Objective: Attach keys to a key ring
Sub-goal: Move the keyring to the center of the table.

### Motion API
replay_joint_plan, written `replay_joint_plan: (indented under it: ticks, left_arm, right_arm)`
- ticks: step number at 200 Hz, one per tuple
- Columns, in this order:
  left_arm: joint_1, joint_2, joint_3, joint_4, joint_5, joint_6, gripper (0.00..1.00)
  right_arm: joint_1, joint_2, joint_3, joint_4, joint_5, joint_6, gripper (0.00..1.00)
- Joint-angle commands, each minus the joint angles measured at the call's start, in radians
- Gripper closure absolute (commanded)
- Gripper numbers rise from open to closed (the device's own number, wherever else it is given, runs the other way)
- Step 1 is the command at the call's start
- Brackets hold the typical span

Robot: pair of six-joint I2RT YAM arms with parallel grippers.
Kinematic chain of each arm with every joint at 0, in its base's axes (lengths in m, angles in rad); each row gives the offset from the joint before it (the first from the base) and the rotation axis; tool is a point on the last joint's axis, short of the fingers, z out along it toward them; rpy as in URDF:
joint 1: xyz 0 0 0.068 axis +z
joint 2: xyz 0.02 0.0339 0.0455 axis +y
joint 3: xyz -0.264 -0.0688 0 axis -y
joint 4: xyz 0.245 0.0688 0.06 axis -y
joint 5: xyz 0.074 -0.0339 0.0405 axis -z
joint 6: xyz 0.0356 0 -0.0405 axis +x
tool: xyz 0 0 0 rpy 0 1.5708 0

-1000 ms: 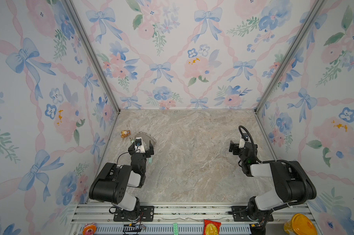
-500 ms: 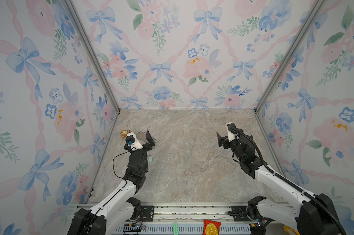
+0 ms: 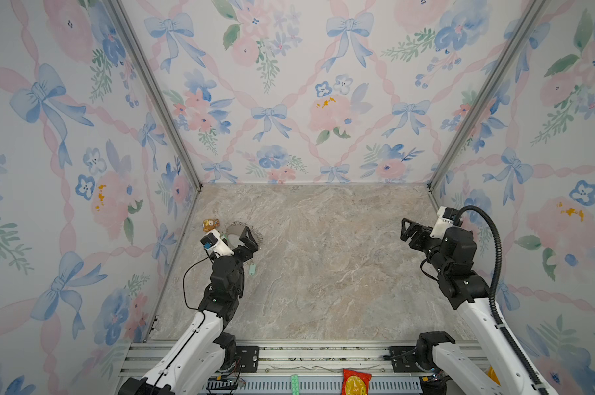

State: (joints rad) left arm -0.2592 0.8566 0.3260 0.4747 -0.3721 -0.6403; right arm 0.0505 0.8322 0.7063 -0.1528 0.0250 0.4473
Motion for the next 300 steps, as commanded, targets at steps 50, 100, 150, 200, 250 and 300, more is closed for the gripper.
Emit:
replay_joint_plan:
  ticks: [50, 100, 150, 200, 250, 300]
  left_arm:
    - [-0.006, 0.447, 0.35, -0.314, 0.018, 0.057, 0.02]
    - [0.026, 0.731, 0.617, -0.447, 0.012, 0.061, 0.02]
    - [0.116, 0.89, 0.716, -0.517, 0.065, -0.018, 0.02]
    - [0.149, 1.008, 0.76, -0.541, 0.137, -0.052, 0.02]
    - [0.146, 1.079, 0.788, -0.541, 0.202, -0.056, 0.02]
    - [0.067, 1.107, 0.81, -0.549, 0.217, -0.024, 0.1]
  right_arm:
    - [0.115, 0.058, -0.002, -0.113, 0.07, 0.0, 0.03]
    - [0.434, 0.166, 0.042, -0.137, 0.381, -0.105, 0.03]
    - [0.541, 0.265, 0.05, -0.119, 0.428, -0.1, 0.03]
    - [0.552, 0.285, 0.058, -0.117, 0.427, -0.085, 0.03]
    - [0.551, 0.288, 0.076, -0.153, 0.472, -0.066, 0.03]
    - [0.48, 0.273, 0.089, -0.227, 0.503, 0.024, 0.03]
